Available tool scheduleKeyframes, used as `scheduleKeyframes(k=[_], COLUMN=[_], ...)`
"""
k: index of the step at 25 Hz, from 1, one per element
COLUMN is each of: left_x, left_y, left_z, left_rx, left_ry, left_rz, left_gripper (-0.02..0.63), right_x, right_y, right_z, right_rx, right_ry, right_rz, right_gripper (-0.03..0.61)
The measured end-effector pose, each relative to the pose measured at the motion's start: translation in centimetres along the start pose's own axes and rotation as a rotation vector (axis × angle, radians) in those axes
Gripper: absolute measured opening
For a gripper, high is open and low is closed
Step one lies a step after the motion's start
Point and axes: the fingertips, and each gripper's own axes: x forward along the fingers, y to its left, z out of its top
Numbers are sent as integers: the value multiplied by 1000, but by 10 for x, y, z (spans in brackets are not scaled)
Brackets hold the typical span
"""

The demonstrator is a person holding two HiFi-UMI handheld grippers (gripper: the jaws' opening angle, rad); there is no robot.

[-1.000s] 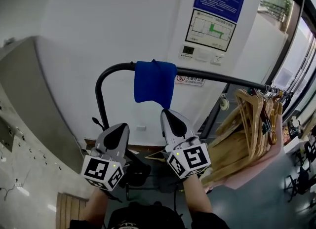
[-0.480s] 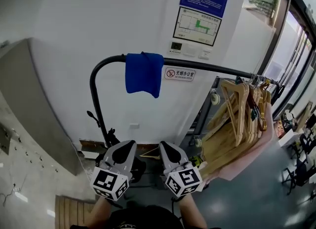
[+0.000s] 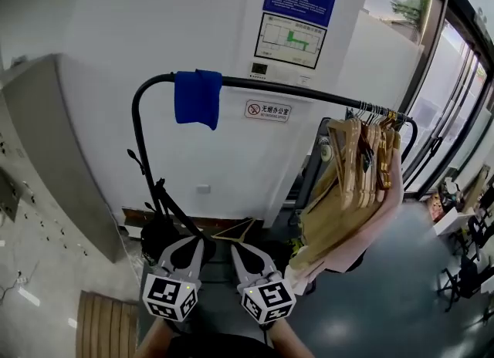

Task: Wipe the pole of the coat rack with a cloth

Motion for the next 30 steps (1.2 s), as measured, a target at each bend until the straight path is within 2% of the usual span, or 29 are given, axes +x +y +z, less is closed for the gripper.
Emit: scheduleKeyframes(k=[3,6,8,13,20,30], left_x=[-24,-41,-48,-50,-52,-64], left_y=[-26,-43,-54,-73,-85,-79], left_z=[-20,-32,-37,-41,-38,-40], left_rx=[5,10,27,45,49,38], left_ry=[40,59,70,81,79,68], left_rz=[13,35,45,27,13,58], left_gripper=[5,5,5,5,5,5], right_x=[-33,-52,-62,-77,-89,-92], right_y=[-7,7,19,19,11,22], right_z=[-13,-24,-32,-44,-38,-42], right_rx=[44,22,8,53,48,32], right_ry=[8,28,39,68,51,50], right_rz=[-17,6,27,23,2,22], right_gripper=[2,2,2,2,2,2])
